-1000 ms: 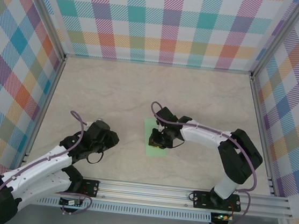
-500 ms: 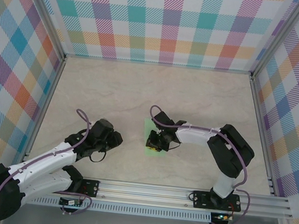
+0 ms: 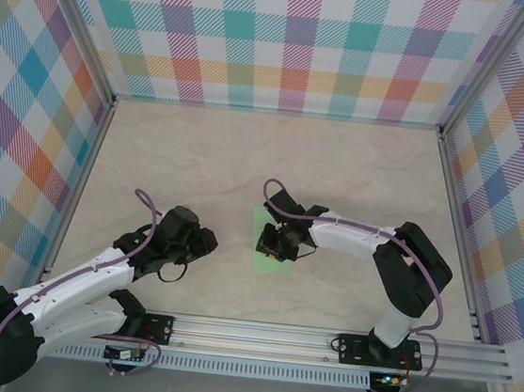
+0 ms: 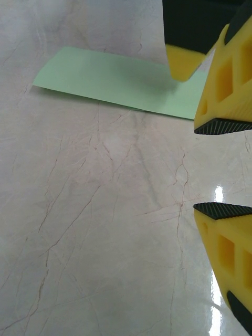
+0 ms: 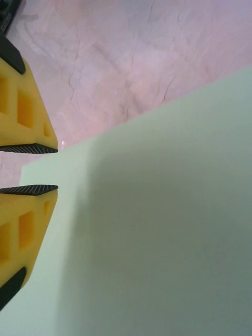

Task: Fold a paper plane with a square sheet of paper (pick it up from the middle)
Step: Third fold the triangle at the center of the table.

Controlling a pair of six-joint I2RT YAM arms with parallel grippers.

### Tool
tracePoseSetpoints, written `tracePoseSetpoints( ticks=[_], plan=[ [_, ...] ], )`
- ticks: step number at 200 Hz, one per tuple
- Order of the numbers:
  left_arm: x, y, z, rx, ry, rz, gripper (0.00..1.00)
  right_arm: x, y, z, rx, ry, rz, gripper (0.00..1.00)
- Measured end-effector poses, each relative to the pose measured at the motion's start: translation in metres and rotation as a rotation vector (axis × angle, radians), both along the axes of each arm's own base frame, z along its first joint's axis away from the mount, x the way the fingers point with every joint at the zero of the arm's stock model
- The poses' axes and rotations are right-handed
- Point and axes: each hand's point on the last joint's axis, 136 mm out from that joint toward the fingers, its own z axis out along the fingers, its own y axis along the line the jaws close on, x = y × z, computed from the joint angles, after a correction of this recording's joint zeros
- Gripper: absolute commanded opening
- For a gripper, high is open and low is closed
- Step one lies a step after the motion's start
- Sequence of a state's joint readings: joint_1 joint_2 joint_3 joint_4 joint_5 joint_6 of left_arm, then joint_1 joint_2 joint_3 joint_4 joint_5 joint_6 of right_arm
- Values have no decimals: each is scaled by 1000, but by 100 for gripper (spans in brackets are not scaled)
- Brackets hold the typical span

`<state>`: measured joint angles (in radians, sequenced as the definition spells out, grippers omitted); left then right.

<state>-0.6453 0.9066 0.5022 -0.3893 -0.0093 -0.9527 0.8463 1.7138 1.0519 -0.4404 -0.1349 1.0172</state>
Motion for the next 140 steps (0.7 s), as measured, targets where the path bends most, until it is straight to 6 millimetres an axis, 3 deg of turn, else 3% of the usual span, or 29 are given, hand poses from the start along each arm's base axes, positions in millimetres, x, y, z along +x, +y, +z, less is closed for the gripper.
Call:
tracePoseSetpoints(
  ticks=[31, 100, 140],
  plan=[
    [-2, -3, 2, -16, 2, -11, 41, 11, 3, 24, 2, -36, -28, 29],
    [0, -6, 10, -33, -8, -18, 42, 5, -5, 27, -48, -3, -36, 30],
    [2, -8, 14, -33, -12, -24, 42, 12, 1, 41, -35, -23, -30, 31]
  ],
)
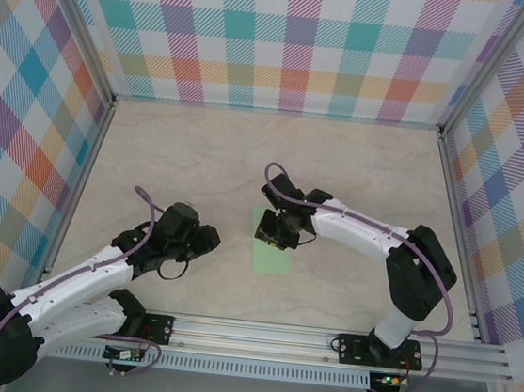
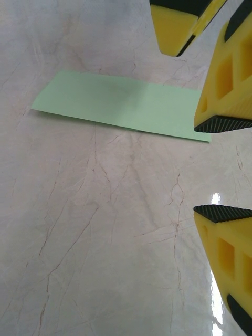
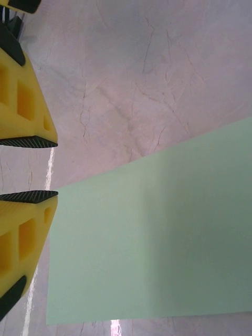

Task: Fold a paper plane with a square sheet of paper (pick it up from the middle)
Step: Third fold the triangle at the center of the table.

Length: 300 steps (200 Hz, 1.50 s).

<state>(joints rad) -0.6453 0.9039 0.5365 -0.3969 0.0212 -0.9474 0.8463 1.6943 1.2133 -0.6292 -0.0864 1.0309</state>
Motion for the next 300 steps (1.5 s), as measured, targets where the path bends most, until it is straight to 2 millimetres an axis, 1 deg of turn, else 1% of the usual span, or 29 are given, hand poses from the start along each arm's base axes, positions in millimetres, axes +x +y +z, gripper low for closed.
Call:
tracePoseSetpoints(
  ticks=[27, 48, 66, 83, 95, 109, 129, 150, 178, 197, 217, 269, 300],
  plan=[
    [-2, -4, -1, -4, 9, -27, 40, 2, -6, -1, -18, -25, -9, 29],
    [-1, -11, -5, -3, 34, -56, 37, -7, -26, -9, -33, -44, -25, 28],
    [6, -22, -5, -8, 55, -85, 34, -16, -47, -20, -45, -63, -47, 29],
    [17, -36, -2, -15, 64, -112, 31, -24, -64, -30, -66, -69, -59, 29],
    [26, -47, 1, -26, 60, -129, 31, -29, -70, -36, -72, -62, -61, 28],
    [37, -62, 4, -37, 55, -155, 29, -32, -72, -38, -61, -50, -61, 28],
    [54, -86, 4, -37, 63, -196, 26, -36, -69, -41, -39, -28, -52, 29],
    [71, -111, -6, -33, 85, -238, 20, -43, -73, -48, -30, -12, -46, 31],
    [90, -130, -28, -1, 130, -267, 15, -53, -83, -56, -31, 12, -53, 32],
    [97, -136, -45, 30, 159, -279, 14, -50, -85, -55, -17, 13, -67, 35],
    [100, -136, -57, 67, 191, -285, 14, -45, -81, -53, 14, 5, -75, 36],
    [106, -136, -71, 104, 215, -301, 14, -41, -68, -48, 89, 1, -69, 37],
    [105, -134, -76, 117, 228, -306, 14, -42, -64, -49, 107, 18, -76, 37]
  ],
)
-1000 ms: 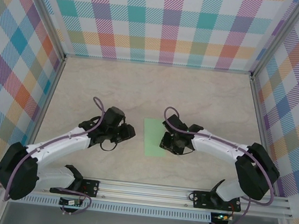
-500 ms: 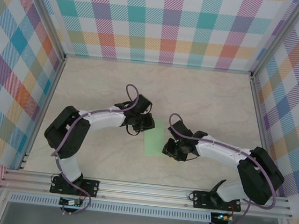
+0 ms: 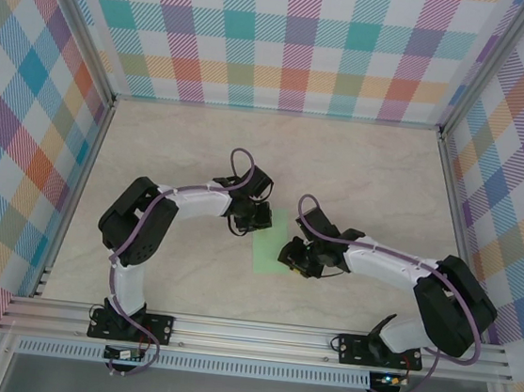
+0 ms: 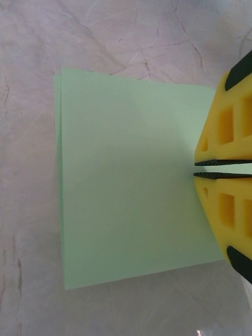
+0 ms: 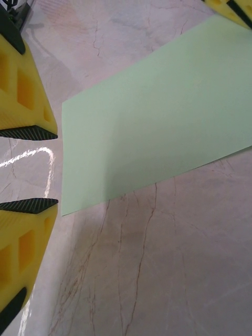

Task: Fold a paper plane with a square sheet of paper (pick it up from the middle)
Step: Third fold the triangle at the center of the table.

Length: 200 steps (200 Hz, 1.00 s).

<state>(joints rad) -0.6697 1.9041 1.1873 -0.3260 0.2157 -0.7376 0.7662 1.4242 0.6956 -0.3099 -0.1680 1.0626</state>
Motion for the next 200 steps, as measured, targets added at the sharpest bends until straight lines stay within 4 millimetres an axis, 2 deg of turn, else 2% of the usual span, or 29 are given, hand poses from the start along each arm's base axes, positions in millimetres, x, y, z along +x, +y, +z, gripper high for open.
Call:
tracePoseSetpoints(
  ticks=[72, 115, 200],
  plan=[
    [-2, 2, -2, 10, 4, -13, 14, -11, -4, -19, -14, 51, 11, 36],
    [-6, 4, -9, 15, 15, -17, 12, -8, 0, -21, 9, 39, 15, 36],
    [-6, 2, -10, -14, 6, -21, 12, -8, 2, -22, 19, 66, 3, 36]
  ],
)
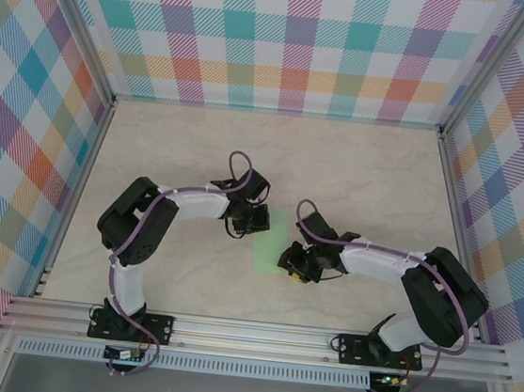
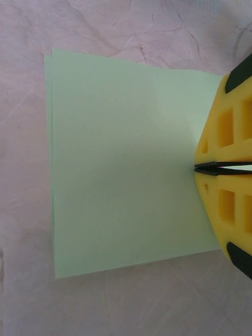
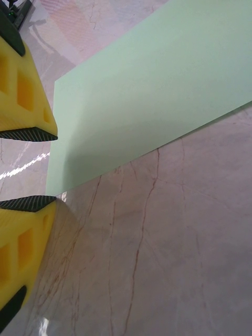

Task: Fold a paper plane with a square sheet of paper (pick it up from the middle)
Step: Third fold the triangle at the center of the table.

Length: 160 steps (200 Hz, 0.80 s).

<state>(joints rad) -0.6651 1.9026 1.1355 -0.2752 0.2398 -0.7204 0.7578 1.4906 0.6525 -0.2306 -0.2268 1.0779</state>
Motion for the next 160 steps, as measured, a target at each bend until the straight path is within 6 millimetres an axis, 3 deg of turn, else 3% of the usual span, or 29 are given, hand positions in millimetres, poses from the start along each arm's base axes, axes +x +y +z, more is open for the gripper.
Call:
tracePoseSetpoints(
  ticks=[51, 101, 160],
  plan=[
    [0, -1, 0, -12, -5, -2, 12, 4, 5, 2, 2, 3, 3, 36],
    [0, -2, 0, -19, -4, -3, 12, 24, 21, 15, 41, -64, 11, 39],
    [0, -2, 0, -20, -5, -3, 12, 28, 12, 16, 11, -59, 9, 40]
  ],
)
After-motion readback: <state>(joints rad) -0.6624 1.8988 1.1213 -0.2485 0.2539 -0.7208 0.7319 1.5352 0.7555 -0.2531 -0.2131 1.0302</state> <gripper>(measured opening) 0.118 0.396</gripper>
